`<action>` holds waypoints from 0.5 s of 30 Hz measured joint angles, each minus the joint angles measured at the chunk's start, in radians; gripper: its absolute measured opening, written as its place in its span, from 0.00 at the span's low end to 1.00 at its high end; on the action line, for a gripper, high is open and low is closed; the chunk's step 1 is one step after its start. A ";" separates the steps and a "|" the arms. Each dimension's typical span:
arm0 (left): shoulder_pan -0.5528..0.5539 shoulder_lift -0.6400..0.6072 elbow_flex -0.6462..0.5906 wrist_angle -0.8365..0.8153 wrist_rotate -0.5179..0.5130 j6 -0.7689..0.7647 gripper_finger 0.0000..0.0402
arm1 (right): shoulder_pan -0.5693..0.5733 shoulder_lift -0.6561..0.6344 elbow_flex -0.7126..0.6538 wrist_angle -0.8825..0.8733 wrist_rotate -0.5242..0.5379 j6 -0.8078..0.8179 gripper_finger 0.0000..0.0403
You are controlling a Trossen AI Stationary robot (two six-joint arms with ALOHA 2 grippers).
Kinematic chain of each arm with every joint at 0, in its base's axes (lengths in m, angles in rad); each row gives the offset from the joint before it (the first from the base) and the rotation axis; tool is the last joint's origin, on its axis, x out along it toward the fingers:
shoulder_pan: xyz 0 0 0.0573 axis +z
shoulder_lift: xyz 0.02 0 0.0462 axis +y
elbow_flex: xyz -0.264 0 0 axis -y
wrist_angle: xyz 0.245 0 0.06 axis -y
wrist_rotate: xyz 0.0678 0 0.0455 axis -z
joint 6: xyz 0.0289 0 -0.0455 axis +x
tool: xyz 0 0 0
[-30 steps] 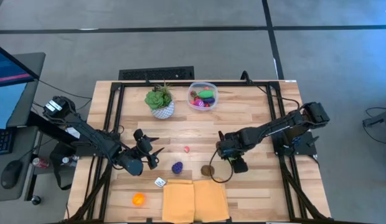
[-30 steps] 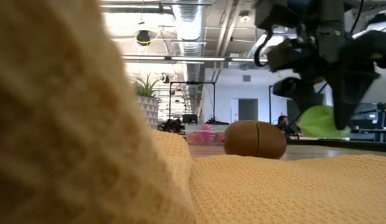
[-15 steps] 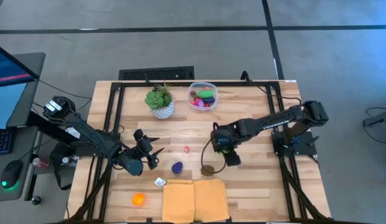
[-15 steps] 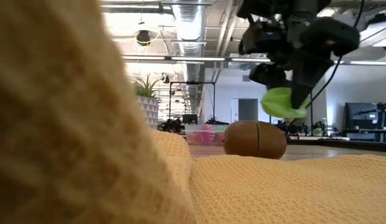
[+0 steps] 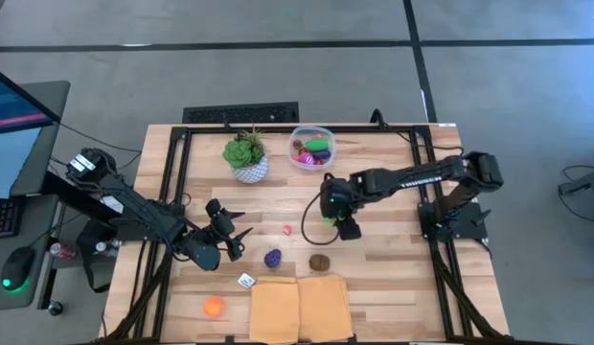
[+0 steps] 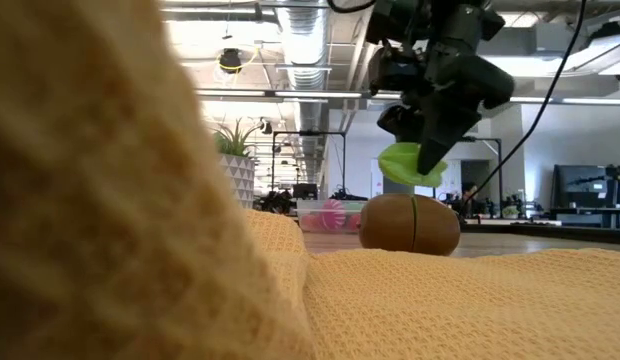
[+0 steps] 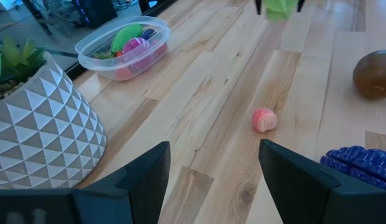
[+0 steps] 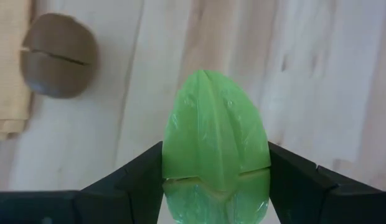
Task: Pick and placing Produce into tupperware
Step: Put the starfruit into the transparent bin
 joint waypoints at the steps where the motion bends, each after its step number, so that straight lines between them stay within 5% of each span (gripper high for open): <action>1: 0.000 0.000 0.000 0.000 0.000 0.000 0.59 | -0.009 0.000 0.000 0.007 0.000 -0.008 0.66; 15: 0.000 0.000 0.000 0.000 0.007 0.000 0.59 | -0.140 0.000 0.000 0.147 -0.010 -0.128 0.66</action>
